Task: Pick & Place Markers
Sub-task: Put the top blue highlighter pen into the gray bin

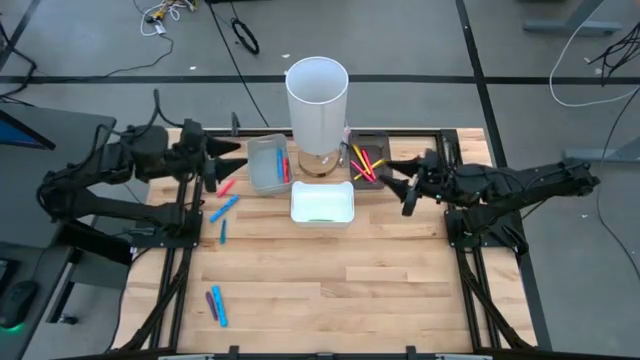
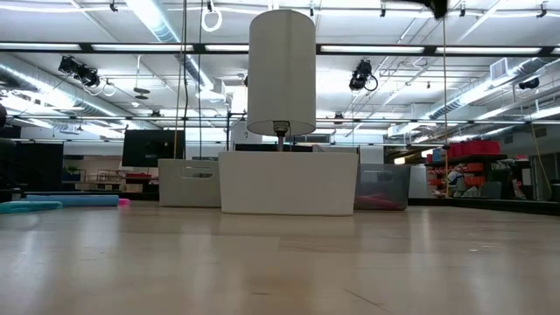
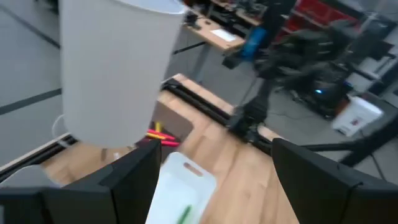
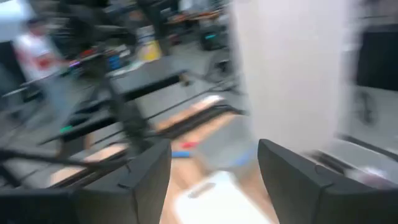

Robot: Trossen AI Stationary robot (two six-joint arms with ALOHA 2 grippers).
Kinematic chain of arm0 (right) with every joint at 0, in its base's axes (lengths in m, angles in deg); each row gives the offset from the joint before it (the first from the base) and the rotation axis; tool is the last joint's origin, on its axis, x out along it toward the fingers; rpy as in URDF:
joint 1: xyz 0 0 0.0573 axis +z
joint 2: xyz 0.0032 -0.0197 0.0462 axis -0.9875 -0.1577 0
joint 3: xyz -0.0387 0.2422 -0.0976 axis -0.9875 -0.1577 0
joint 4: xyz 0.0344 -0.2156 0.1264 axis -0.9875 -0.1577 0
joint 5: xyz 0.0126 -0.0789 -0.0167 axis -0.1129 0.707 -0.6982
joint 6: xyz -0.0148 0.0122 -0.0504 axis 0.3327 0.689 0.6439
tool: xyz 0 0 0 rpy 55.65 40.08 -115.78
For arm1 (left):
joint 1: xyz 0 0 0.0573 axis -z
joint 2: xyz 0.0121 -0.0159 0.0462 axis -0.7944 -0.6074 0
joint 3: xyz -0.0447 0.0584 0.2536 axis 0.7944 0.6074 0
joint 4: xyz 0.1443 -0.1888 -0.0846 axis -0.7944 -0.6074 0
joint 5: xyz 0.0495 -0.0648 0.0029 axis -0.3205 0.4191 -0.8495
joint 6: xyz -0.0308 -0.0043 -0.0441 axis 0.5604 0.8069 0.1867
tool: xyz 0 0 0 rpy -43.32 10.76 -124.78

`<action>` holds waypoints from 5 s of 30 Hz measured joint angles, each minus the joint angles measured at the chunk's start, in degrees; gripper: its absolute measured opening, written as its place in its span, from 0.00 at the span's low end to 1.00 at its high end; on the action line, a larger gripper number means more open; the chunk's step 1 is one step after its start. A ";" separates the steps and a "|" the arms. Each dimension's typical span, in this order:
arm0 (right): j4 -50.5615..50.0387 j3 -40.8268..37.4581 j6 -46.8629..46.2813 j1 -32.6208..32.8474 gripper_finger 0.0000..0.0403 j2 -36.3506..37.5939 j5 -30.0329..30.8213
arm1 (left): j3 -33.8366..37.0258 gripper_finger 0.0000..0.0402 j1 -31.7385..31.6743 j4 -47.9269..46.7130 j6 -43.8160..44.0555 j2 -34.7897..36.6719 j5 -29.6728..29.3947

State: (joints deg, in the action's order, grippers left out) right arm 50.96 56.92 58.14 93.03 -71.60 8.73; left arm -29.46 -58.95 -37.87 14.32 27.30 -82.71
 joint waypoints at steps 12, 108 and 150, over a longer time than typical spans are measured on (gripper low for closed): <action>2.86 -25.88 -4.71 -1.01 0.60 26.23 4.91 | -0.01 0.78 5.09 -0.17 3.38 0.18 -0.07; -10.43 -44.43 -2.88 -1.58 0.60 49.49 -2.71 | 0.01 0.78 14.19 -16.02 12.73 0.90 -0.24; -10.43 -44.43 -2.88 -1.56 0.60 49.46 -2.71 | 0.55 0.78 -11.15 -53.42 12.64 -18.54 -0.55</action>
State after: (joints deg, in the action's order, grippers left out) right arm 40.53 12.49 55.26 91.47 -22.14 6.02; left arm -28.90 -70.10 -91.29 26.95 8.75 -83.25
